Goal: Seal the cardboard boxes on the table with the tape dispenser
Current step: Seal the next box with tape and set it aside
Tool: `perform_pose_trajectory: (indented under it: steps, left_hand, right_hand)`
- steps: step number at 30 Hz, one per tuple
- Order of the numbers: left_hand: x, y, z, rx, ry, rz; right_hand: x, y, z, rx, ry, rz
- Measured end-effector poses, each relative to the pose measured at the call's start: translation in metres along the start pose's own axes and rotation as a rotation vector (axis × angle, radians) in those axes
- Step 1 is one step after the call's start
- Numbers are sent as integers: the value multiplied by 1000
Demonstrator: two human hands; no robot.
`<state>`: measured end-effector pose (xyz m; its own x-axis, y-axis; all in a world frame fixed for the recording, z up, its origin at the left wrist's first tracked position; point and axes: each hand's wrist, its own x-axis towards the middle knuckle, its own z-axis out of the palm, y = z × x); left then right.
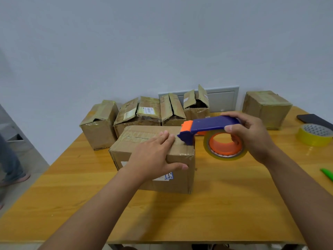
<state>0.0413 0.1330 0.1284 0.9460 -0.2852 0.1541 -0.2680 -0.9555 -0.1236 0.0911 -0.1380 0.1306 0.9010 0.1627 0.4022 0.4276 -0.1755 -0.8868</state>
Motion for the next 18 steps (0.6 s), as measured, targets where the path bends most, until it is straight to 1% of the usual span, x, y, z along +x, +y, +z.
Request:
perform_pose_trajectory:
  steps: [4, 10, 13, 18]
  left_hand:
    - [-1, 1, -1, -9, -9, 40]
    - [4, 12, -1, -4, 38, 104]
    - [6, 17, 0, -3, 50, 77]
    - [-3, 6, -7, 25, 35, 54]
  right_hand:
    - [-7, 11, -19, 8, -12, 35]
    - [-17, 26, -10, 67, 19, 54]
    - [-18, 26, -2, 90, 30, 50]
    - [-18, 26, 23, 127, 36, 53]
